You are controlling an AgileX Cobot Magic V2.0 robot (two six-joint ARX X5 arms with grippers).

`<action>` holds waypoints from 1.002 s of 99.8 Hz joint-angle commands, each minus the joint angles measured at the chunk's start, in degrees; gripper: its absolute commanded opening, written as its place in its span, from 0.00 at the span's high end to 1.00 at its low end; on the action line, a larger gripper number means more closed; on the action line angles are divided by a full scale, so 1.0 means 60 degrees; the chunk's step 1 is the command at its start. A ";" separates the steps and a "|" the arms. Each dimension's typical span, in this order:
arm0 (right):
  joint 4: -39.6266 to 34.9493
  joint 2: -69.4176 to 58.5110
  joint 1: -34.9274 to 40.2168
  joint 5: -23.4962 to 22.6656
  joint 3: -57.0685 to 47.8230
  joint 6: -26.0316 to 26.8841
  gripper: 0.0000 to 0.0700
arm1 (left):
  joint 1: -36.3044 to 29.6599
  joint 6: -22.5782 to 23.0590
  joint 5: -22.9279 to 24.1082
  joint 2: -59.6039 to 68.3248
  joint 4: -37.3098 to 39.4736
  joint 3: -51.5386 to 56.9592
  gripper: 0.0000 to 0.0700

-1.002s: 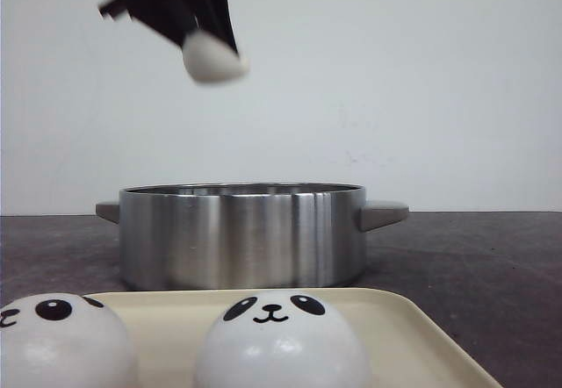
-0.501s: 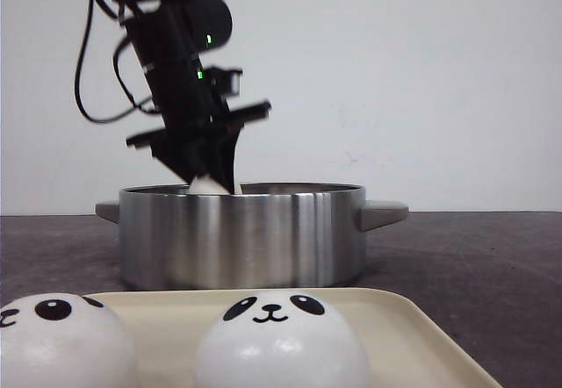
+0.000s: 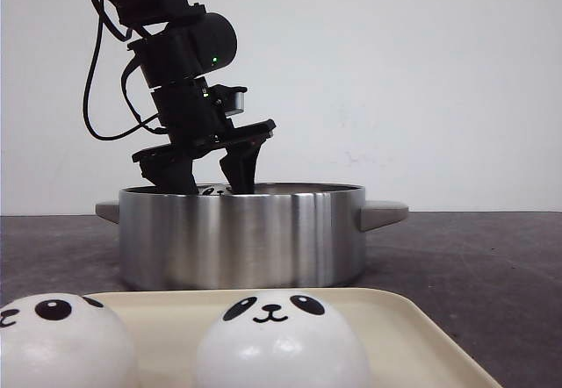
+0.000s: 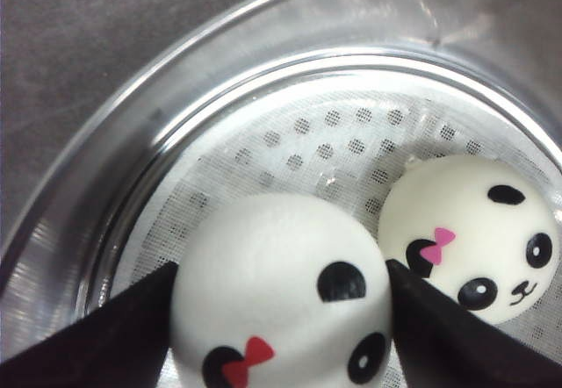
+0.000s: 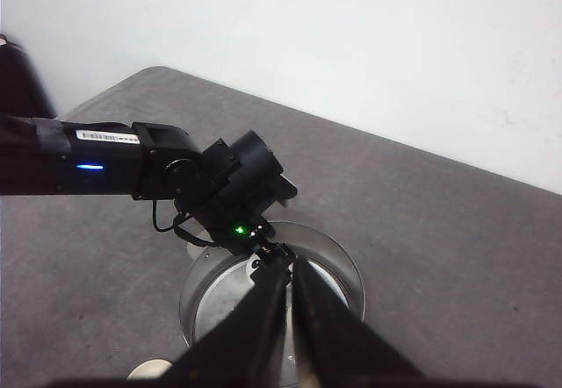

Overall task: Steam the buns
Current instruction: 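Lower the bun into the pot and open the left gripper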

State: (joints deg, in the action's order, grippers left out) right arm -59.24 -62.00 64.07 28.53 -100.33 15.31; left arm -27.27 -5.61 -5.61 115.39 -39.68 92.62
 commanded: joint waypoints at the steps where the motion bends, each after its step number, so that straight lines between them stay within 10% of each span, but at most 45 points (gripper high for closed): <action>1: 0.0022 -0.0087 0.0113 0.0040 -0.0142 0.0131 1.00 | -0.0055 0.0025 0.0004 0.0204 -0.0007 0.0266 0.28; 14: -0.0262 -0.0087 0.0113 0.0091 -0.0142 0.0135 1.00 | -0.0058 -0.0004 0.0004 0.0204 -0.0055 0.0266 0.03; 68: -0.1606 -0.0087 0.0087 0.0401 0.0852 0.1311 1.00 | -0.0244 -0.0514 -0.0044 -0.2546 -0.1078 0.1020 0.03; 100: 0.0306 -0.0098 -0.0062 -0.1869 0.4288 0.2379 1.00 | -0.1257 -0.0510 0.0051 -0.6076 -0.1413 0.1020 0.03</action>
State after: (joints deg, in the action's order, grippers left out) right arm -60.31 -61.91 63.26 19.94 -77.43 25.87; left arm -33.80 -8.34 -5.74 81.19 -47.42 97.45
